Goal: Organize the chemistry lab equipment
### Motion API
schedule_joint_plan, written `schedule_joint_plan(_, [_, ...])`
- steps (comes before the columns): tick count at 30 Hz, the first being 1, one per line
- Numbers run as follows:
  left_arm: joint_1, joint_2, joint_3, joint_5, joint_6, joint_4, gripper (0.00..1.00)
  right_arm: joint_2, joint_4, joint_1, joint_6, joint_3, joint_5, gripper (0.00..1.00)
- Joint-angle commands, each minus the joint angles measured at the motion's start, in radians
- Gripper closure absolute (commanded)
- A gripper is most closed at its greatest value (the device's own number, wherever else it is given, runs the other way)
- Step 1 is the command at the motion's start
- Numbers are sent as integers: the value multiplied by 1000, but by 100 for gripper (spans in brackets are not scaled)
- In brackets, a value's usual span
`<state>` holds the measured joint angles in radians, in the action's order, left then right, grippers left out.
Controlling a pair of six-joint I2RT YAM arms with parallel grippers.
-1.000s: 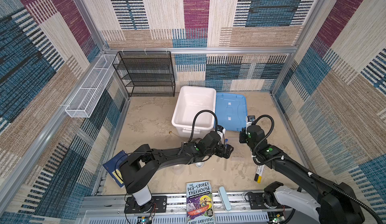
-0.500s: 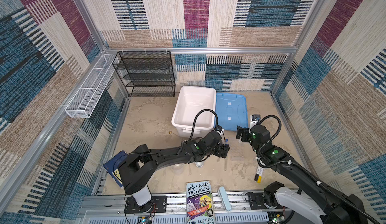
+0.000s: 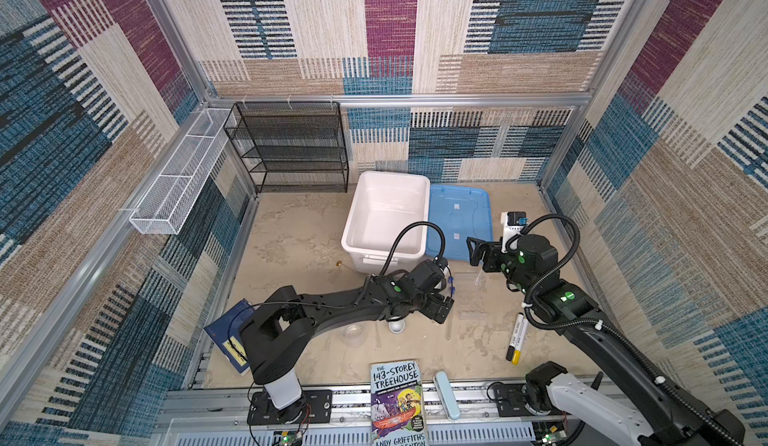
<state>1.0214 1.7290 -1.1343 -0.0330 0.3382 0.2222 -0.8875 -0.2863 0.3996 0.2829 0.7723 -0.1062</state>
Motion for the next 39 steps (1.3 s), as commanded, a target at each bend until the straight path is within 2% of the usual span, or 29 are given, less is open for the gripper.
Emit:
schedule_joint_plan(1, [0,31,-27,28,-8,30,7,-6,-15,-41,-22,-10,121,1])
schedule_joint_plan(6, [0,129,-122,58,-28,105,24,-19,-19,-181,-31,-26,317,0])
schedule_joint_plan(11, [0,193,-161,63,-53,128,38,0,-18,-183,-42,-23,307,1])
schedule_joint_plan(19, [2,248,-218,-7,-76,170,50,14,-6,-184,-30,-45,302,1])
schedule_joint_plan(21, [2,262,-226,-25,-66,177,58,10,-8,-184,-27,-41,285,1])
schedule_joint_plan(29, [14,304,-259,-68,-58,212,66,-21,-22,-185,-8,-32,238,0])
schedule_joint_plan(30, [16,309,-264,-79,-58,221,69,-20,-19,-185,-6,-35,237,0])
schedule_joint_plan(34, [31,336,-291,-131,-57,259,70,-16,-14,-185,-3,-42,226,0])
schedule_joint_plan(39, [31,354,-303,-145,-27,279,73,-18,-11,-185,-4,-42,226,0])
